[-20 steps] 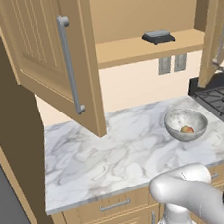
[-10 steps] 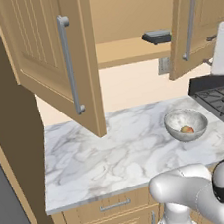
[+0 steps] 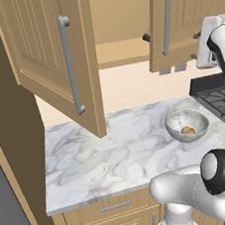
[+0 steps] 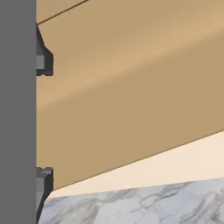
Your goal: Open the cabinet. Pick the kiwi and peach from the cabinet and place them into the bowl. Then close the cabinet.
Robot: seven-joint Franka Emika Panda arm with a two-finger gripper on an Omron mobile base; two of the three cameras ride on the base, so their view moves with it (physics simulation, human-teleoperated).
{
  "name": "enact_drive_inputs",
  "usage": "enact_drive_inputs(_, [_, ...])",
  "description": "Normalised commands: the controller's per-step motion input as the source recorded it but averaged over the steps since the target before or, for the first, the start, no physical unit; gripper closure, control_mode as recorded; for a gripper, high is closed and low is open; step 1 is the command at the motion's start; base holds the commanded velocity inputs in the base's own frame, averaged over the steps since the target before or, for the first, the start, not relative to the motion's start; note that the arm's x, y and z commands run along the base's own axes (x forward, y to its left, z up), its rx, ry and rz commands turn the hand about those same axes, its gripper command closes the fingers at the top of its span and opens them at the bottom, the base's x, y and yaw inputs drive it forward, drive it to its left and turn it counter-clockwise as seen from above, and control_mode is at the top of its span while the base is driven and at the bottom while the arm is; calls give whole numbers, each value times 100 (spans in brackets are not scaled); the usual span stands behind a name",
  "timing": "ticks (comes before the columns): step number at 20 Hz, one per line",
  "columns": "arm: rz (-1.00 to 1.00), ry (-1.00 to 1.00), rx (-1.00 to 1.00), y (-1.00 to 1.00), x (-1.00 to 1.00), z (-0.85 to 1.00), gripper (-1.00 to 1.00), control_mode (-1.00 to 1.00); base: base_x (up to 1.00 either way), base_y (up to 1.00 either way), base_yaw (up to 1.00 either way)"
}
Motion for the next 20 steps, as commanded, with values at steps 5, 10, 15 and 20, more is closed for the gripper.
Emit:
enact_drive_inputs(5, [-14,0,0,5,28,0,-100,-100,0,0,0])
enact_drive_inputs(10, [-6,0,0,0,6,-2,-100,-100,0,0,0])
enact_drive_inputs(15, [-2,0,-1,0,29,-5,-100,-100,0,0,0])
enact_drive_inputs(20, [-6,0,0,0,47,-2,-100,-100,0,0,0])
